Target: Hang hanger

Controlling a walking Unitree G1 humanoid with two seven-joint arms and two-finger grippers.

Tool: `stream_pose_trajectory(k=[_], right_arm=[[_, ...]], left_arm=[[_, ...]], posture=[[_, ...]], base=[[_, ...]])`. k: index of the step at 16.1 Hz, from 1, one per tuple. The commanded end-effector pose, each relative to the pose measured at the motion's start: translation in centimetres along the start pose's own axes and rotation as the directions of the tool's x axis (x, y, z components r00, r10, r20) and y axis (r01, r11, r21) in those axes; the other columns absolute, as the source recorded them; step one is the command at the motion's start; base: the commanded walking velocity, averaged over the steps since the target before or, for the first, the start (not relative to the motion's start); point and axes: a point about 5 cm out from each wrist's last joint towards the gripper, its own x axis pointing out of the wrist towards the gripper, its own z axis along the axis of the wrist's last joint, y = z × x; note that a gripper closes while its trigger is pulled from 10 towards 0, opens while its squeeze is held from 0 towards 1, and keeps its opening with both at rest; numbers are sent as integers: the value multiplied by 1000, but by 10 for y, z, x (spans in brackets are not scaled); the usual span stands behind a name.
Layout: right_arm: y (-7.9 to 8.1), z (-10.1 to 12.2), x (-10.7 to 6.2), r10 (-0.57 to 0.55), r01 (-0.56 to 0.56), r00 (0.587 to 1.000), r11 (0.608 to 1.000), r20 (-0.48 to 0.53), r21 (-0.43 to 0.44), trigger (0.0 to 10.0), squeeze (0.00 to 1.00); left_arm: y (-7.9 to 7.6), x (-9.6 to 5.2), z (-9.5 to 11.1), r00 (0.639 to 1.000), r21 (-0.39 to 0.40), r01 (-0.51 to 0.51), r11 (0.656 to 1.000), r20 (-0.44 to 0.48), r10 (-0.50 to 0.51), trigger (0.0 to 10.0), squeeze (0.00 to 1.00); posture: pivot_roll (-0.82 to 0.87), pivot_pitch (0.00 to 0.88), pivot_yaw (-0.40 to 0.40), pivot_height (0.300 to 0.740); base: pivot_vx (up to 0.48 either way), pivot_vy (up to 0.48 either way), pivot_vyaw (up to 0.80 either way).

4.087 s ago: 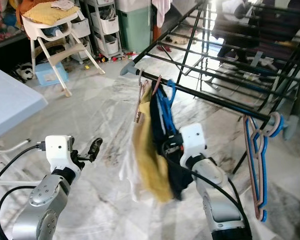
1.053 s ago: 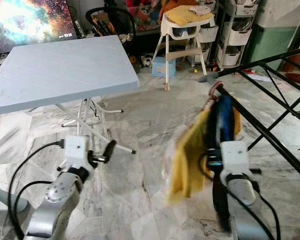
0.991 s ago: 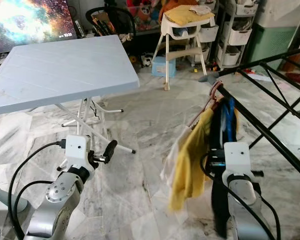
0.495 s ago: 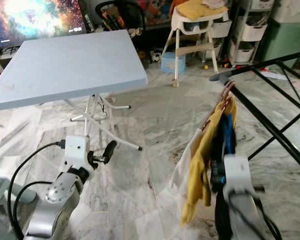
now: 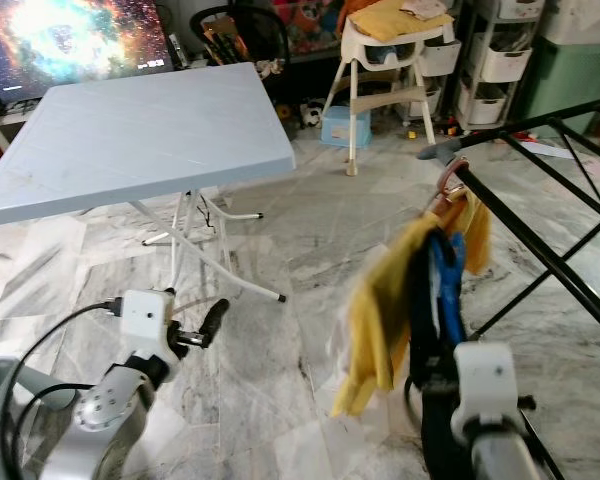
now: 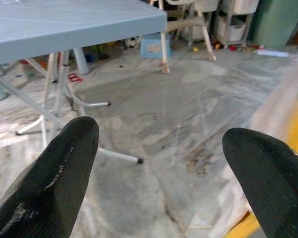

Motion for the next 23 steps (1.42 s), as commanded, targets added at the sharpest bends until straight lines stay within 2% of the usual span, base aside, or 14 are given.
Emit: stream_pose_trajectory(k=[1,2,4,5,7,8,10,12,15,21,22,23], right_arm=[[9,22,-9,101,-100,987,995,124,-14,10000,0],[13,21,-28,217,-210,969,975,121,-68,10000,0],[17,28,-32,346,-336,927,937,145,-93,10000,0],[20,50,-24,396,-385,890,918,224,-96,10000,0],[25,72,-11,409,-402,861,911,302,-90,10000,0],[32,81,3,415,-408,844,908,339,-96,10000,0],[43,78,21,427,-422,842,902,330,-90,10000,0],[54,66,34,408,-421,864,907,294,-20,10000,0],[62,52,34,408,-422,879,907,245,4,10000,0],[57,48,42,405,-418,885,908,232,11,10000,0],[57,48,42,413,-424,880,906,234,-4,10000,0],[58,49,41,463,-465,856,884,232,-45,10000,0]], left_arm=[[6,-3,3,1000,16,-16,1000,2,16,10000,0],[10,-5,4,1000,18,-30,999,-2,30,10000,0],[12,-6,5,1000,22,-32,999,0,32,10000,0],[10,-5,6,1000,31,-30,999,5,30,10000,0],[10,-3,7,999,32,-33,999,10,33,10000,0],[10,-3,9,999,29,-42,999,17,41,10000,0],[10,-3,10,998,28,-61,998,20,60,10000,0],[15,-7,10,995,32,-100,994,20,99,10000,0],[18,-16,8,993,30,-118,992,3,118,10000,0],[13,-21,5,997,30,-76,997,-31,77,10000,0],[14,-24,5,997,36,-73,997,-36,74,10000,0],[20,-29,2,995,59,-76,995,-55,79,10000,0]], posture=[[-132,58,72,740],[-138,62,76,740],[-143,66,84,740],[-140,63,87,740],[-128,57,83,740],[-115,49,76,740],[-89,41,61,740],[-66,40,49,740],[-46,46,33,740],[-41,50,35,740],[-42,51,36,740],[-40,54,37,740]], base=[[0,0,0],[0,0,0],[0,0,0],[0,0,0],[0,0,0],[0,0,0],[0,0,0],[0,0,0],[0,0,0],[0,0,0],[0,0,0],[0,0,0]])
